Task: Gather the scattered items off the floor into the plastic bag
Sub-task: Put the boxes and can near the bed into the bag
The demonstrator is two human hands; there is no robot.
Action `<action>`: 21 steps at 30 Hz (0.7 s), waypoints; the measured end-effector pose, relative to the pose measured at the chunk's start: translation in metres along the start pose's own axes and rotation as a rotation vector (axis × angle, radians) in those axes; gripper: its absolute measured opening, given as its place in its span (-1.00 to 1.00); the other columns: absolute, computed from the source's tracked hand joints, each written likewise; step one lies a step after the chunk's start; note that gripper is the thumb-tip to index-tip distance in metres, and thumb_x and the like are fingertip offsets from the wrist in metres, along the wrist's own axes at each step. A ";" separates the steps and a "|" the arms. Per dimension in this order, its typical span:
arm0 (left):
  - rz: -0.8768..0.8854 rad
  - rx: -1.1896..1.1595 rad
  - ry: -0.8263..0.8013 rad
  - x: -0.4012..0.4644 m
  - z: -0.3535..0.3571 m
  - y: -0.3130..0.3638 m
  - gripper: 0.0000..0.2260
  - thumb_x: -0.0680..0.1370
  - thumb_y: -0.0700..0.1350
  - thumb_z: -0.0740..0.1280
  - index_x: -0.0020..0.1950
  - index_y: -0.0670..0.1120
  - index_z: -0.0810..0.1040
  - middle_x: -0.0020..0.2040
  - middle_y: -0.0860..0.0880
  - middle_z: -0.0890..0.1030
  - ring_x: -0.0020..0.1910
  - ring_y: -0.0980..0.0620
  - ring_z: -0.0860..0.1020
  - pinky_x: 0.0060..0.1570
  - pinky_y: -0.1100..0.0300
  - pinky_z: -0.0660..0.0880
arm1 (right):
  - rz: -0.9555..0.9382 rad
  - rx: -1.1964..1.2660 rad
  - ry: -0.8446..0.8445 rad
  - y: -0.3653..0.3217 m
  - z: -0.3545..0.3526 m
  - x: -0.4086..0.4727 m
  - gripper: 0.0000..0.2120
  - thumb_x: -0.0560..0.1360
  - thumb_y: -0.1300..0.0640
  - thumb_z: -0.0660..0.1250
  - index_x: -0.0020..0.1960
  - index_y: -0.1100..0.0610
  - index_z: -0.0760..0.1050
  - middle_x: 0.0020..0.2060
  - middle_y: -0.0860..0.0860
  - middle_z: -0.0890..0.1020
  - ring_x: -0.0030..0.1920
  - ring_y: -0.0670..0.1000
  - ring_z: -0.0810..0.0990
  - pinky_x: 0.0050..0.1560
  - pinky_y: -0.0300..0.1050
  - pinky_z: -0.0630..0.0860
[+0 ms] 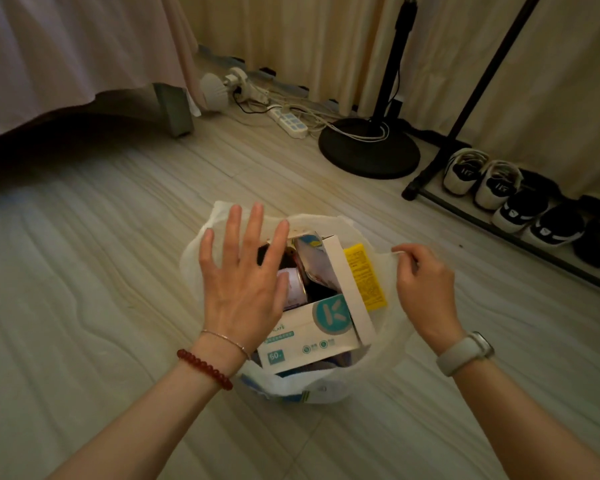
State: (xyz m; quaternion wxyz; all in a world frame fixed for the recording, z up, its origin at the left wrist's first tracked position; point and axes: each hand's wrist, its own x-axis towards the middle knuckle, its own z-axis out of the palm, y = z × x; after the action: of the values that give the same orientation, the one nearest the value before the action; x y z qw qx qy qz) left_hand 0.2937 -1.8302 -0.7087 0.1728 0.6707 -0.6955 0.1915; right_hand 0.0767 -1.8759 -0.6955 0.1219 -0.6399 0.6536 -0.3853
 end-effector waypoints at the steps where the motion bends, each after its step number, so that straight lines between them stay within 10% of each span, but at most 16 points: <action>1: -0.085 -0.009 -0.017 0.004 0.000 -0.006 -0.40 0.45 0.06 0.28 0.43 -0.06 0.20 0.46 -0.23 0.12 0.44 -0.25 0.06 0.33 -0.24 0.04 | 0.018 -0.016 -0.047 0.001 0.003 -0.001 -0.81 0.51 0.30 0.18 0.00 0.25 0.56 -0.06 0.18 0.63 -0.03 0.14 0.56 -0.03 -0.17 0.33; 7: -0.472 -0.322 -0.250 0.021 0.001 -0.030 -0.33 0.51 0.07 0.26 0.49 -0.15 0.05 0.41 -0.26 0.27 0.30 -0.27 0.35 0.10 -0.13 0.41 | 0.076 -0.027 -0.130 -0.003 0.013 0.003 -0.82 0.54 0.21 0.19 -0.04 0.26 0.54 -0.09 0.20 0.64 -0.03 0.19 0.55 -0.12 -0.14 0.33; 13: -0.269 -0.559 0.168 0.025 -0.009 -0.036 -0.68 0.53 0.01 0.19 -0.13 -0.20 0.59 -0.40 -0.17 0.59 -0.48 -0.16 0.51 -0.48 0.12 0.38 | 0.022 0.033 -0.079 -0.022 0.001 0.017 -0.83 0.54 0.21 0.19 -0.06 0.26 0.53 -0.14 0.17 0.62 -0.07 0.16 0.54 -0.13 -0.14 0.33; 21: -0.327 -0.712 0.468 0.034 -0.061 -0.038 -0.78 0.53 -0.10 0.21 -0.19 -0.17 0.58 -0.49 0.01 0.43 -0.45 0.04 0.40 -0.49 0.30 0.27 | -0.193 0.192 0.023 -0.081 -0.029 0.037 -0.88 0.54 0.24 0.20 -0.07 0.19 0.52 -0.34 -0.16 0.43 -0.31 -0.22 0.41 -0.30 -0.53 0.33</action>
State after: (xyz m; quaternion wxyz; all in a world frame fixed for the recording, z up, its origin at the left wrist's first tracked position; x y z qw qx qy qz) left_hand 0.3291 -1.8298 -0.6373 0.5731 0.6091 -0.5453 0.0573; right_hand 0.1118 -1.8912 -0.6099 0.1372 -0.6807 0.5506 -0.4633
